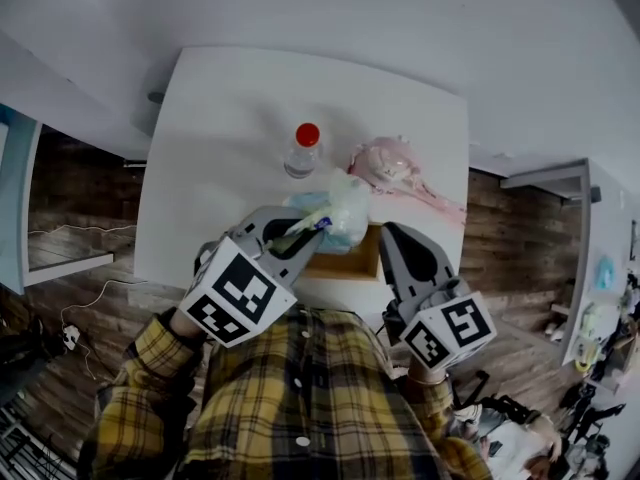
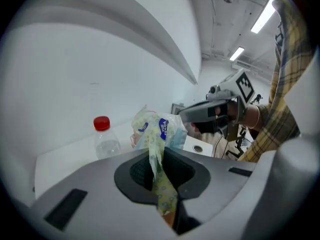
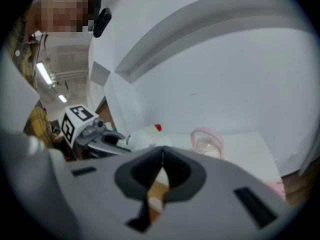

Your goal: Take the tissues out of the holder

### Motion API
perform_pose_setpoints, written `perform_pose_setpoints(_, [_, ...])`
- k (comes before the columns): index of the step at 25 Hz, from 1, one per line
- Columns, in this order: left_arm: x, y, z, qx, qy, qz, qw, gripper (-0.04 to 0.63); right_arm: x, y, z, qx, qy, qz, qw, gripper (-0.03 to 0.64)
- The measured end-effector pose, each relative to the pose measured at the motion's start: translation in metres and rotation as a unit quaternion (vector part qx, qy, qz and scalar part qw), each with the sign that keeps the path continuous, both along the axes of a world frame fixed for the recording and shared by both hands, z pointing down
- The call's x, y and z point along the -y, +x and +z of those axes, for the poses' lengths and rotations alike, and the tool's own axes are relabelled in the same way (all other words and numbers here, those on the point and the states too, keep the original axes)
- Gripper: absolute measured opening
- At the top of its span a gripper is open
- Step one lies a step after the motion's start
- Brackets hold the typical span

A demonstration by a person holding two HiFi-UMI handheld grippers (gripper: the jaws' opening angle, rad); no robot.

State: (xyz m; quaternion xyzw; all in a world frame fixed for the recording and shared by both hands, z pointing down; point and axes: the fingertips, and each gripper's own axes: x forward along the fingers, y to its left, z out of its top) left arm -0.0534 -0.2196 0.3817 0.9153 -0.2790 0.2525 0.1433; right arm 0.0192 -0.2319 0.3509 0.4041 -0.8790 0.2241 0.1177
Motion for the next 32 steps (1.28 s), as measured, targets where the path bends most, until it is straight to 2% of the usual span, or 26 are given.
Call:
perform_pose_setpoints(4, [0.013,-0.006,-0.043,-0.078,0.034,-0.044,0.9954,0.034,0.002,-0.005,-0.003,-0.001,0.002,-0.005,1.000,0.012])
perform_pose_setpoints(7, [0.020,-0.013,-0.070,-0.144,0.055,-0.082,0.9846,0.034,0.003,-0.011,-0.004,-0.001,0.004,-0.008,1.000,0.012])
perform_pose_setpoints(13, [0.024,-0.022,-0.097,-0.213,0.074,-0.146,0.9634,0.034,0.002,-0.016,-0.007,0.003,0.007,-0.015,1.000,0.012])
perform_pose_setpoints(17, [0.023,-0.022,-0.103,-0.229,0.078,-0.154,0.9580,0.034,0.002,-0.019,-0.008,0.008,0.010,-0.021,1.000,0.012])
perform_pose_setpoints(21, [0.025,-0.024,-0.103,-0.225,0.094,-0.152,0.9579,0.034,0.001,-0.020,-0.010,0.010,0.016,-0.028,0.999,0.012])
perform_pose_setpoints(32, [0.023,-0.022,-0.104,-0.217,0.079,-0.153,0.9609,0.034,0.001,-0.023,-0.010,0.006,0.018,-0.035,0.999,0.011])
